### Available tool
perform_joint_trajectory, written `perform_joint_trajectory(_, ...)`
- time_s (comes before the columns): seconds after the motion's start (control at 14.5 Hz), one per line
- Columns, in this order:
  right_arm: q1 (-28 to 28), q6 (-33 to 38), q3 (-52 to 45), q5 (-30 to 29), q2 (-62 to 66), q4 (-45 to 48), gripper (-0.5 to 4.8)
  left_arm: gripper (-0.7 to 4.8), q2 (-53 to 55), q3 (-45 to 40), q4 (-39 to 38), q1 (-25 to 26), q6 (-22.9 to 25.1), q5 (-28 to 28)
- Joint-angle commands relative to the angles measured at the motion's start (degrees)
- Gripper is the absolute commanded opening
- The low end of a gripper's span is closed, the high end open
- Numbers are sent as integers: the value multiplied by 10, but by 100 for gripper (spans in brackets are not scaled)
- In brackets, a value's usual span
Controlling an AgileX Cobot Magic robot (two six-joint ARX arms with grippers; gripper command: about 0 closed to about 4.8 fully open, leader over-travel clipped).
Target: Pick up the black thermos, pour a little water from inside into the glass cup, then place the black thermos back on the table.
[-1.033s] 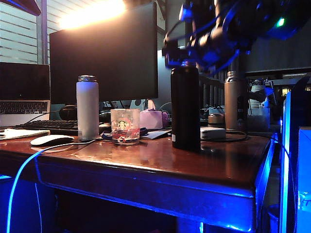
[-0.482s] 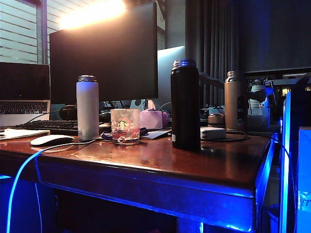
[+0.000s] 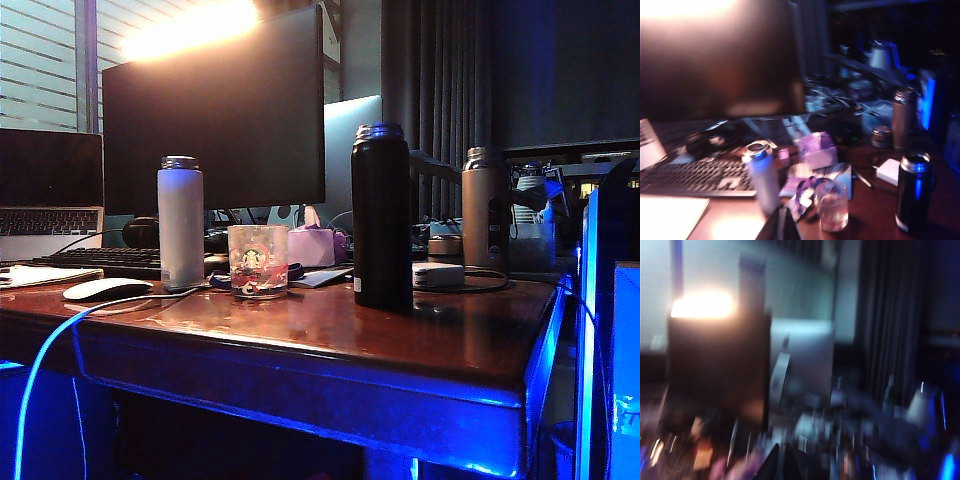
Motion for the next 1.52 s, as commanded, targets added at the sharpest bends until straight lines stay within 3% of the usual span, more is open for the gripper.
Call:
perform_joint_trajectory(0.07, 1, 8, -17, 2, -70, -116, -1, -5, -81, 0, -116, 0, -2, -9)
perform_joint_trajectory(0.21, 1, 0, -94, 1, -125, -103, -1, -5, -148, -30, -170, 0, -2, -49)
perform_joint_trajectory(0.41, 0, -1, -266, 2, -229, -56, -1, -5, -247, -174, -150, 0, -56, -57)
perform_joint_trajectory(0.76, 0, -2, -491, 51, -399, -41, -1, -5, -269, -286, -23, 0, -88, -55)
perform_joint_trajectory(0.9, 0, -2, -560, 57, -457, -42, -1, -5, -269, -341, -7, 0, -88, -55)
perform_joint_trajectory(1.1, -1, 0, -577, 65, -506, -139, -1, -5, -267, -405, 128, 0, -88, -53)
perform_joint_trajectory(1.52, -1, 0, -577, 73, -509, -136, -1, -5, -266, -505, 153, 0, -87, -55)
